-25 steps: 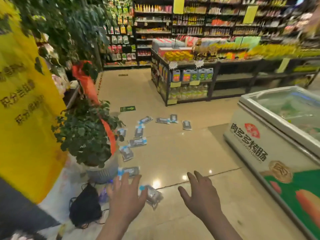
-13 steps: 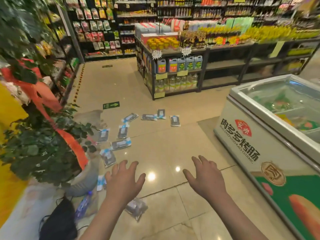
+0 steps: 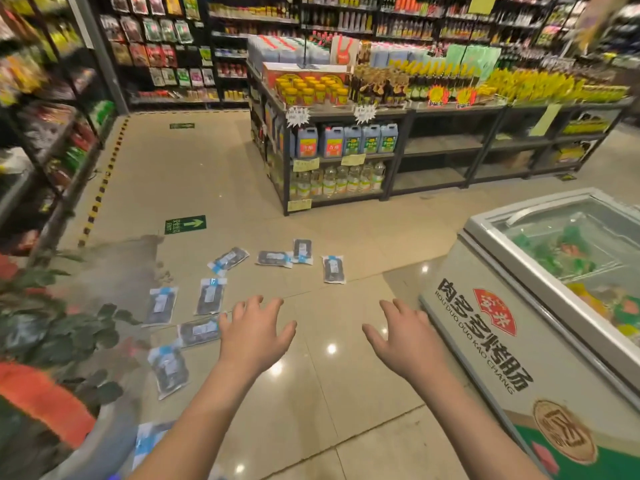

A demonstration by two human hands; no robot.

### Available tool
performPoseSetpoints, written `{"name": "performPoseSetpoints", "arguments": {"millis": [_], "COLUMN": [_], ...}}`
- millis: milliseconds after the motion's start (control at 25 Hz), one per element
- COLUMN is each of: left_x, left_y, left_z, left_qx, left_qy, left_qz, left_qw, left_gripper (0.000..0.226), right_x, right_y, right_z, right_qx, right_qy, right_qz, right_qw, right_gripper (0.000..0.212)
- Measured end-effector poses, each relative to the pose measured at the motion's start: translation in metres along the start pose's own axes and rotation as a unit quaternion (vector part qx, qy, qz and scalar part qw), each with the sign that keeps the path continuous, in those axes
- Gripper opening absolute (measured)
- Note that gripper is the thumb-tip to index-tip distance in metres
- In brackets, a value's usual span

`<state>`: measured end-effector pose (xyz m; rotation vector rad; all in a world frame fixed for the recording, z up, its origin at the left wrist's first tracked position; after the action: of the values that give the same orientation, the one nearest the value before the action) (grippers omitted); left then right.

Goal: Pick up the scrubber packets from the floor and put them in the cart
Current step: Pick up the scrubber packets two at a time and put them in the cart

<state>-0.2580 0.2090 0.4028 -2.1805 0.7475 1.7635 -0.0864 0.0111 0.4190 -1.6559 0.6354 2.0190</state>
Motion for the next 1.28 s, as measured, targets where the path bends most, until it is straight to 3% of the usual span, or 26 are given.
{"name": "performPoseSetpoints", "arguments": {"millis": [320,600,960,1280], "left_x": [-0.008,0.002,0.008,0.062], "left_y": [-0.187,-0.381,-0.620,-0.866], "left_z": [-0.064,-0.131,-0.200,-0.240], "left_qx": [0.011,-0.003,-0.012,-0.007], "left_qy": [-0.017,-0.041,-0.049,-0.039], "left_qz": [0.030,0.031,0.041,0.113], "left_qw": [0.999,0.999,0.998,0.993], "left_gripper": [0.054,0.054,0.053,0.054], "right_x": [0.003,-0.011,-0.017,0.007], "right_y": [-0.174,-0.392,-0.646,-0.870], "right_z": [-0.045,-0.125,-0.154,-0.202], "right_qx": [0.037,0.044,0.009,0.113], "right_qy": [-0.029,-0.061,-0.059,-0.067], "right_qz": [0.010,-0.026,0.013,-0.001], "right_qw": [0.999,0.997,0.998,0.991], "right_gripper": [0.065,0.066,0.063,0.062]}}
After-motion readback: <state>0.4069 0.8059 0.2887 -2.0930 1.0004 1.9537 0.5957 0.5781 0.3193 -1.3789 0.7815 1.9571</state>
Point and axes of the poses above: each hand's wrist, its own y-axis away from the middle knuckle, its own x-axis out of the palm, z = x × y, the point moved 1 cm from there along -y, towards the middle knuckle, and after that the axes turned 12 degrees about -x, right-handed, at the moved point
